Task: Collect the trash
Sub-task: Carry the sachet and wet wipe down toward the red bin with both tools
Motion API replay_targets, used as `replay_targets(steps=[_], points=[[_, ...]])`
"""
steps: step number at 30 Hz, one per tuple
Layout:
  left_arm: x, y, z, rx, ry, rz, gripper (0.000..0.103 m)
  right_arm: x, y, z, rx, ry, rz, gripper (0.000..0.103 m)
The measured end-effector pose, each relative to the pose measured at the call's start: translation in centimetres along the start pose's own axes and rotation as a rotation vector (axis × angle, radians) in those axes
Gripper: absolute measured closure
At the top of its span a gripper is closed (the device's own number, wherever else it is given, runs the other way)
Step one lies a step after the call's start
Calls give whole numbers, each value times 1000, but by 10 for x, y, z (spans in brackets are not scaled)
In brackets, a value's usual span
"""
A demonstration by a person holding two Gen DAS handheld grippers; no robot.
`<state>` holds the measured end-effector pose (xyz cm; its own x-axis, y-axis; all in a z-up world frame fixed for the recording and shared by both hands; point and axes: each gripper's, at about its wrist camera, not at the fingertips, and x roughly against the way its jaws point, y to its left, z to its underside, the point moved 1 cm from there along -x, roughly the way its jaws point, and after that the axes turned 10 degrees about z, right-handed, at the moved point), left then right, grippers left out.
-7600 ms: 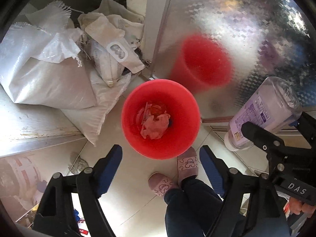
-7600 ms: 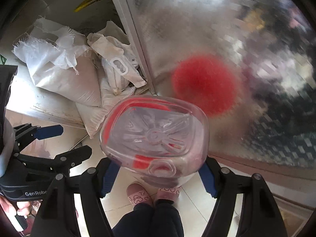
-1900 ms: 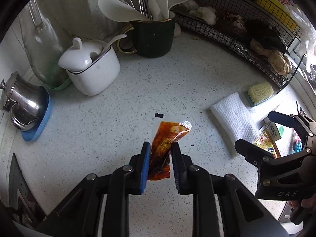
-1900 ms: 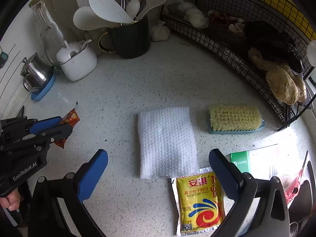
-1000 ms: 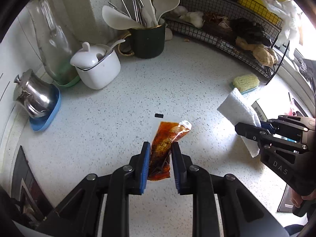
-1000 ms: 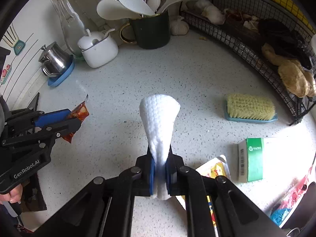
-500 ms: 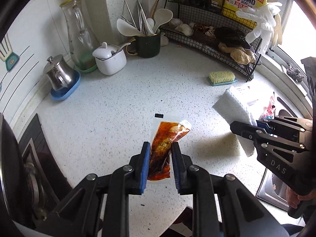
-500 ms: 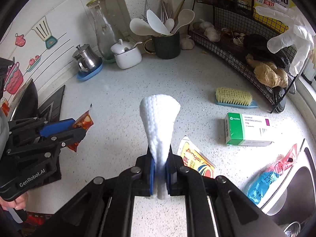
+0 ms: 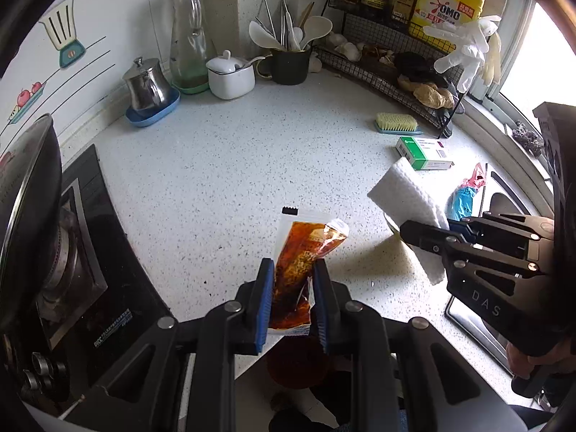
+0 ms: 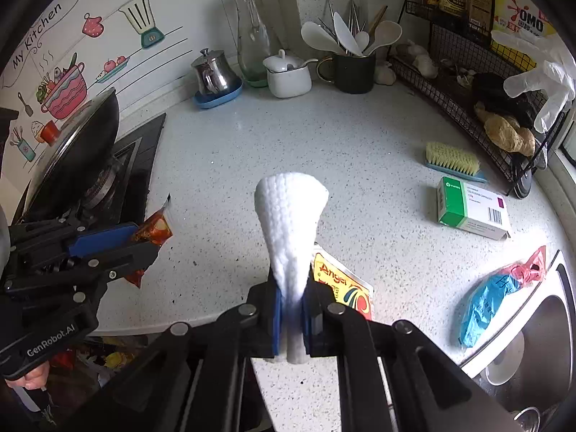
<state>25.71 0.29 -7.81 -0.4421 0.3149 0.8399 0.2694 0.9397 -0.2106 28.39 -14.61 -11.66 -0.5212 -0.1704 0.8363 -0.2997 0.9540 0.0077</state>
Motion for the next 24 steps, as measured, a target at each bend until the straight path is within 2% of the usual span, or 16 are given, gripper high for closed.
replay_targets(steps=[4,10,15,18,24], points=[[10,5,20,-7,-10,19,83,10,15,18,-2,-1,19,95],[19,4,49,-41,-5,54,83,26,30,44,-27,-21,99,95],[25,3,80,-51,4,89,83,38,41,71,-56,-12,104,95],[30,6,102,-53,15,82,83,42,50,86,-58,-9,109,95],[43,21,142,-29,19,108,83,54,78,107,-29,-50,109,95]])
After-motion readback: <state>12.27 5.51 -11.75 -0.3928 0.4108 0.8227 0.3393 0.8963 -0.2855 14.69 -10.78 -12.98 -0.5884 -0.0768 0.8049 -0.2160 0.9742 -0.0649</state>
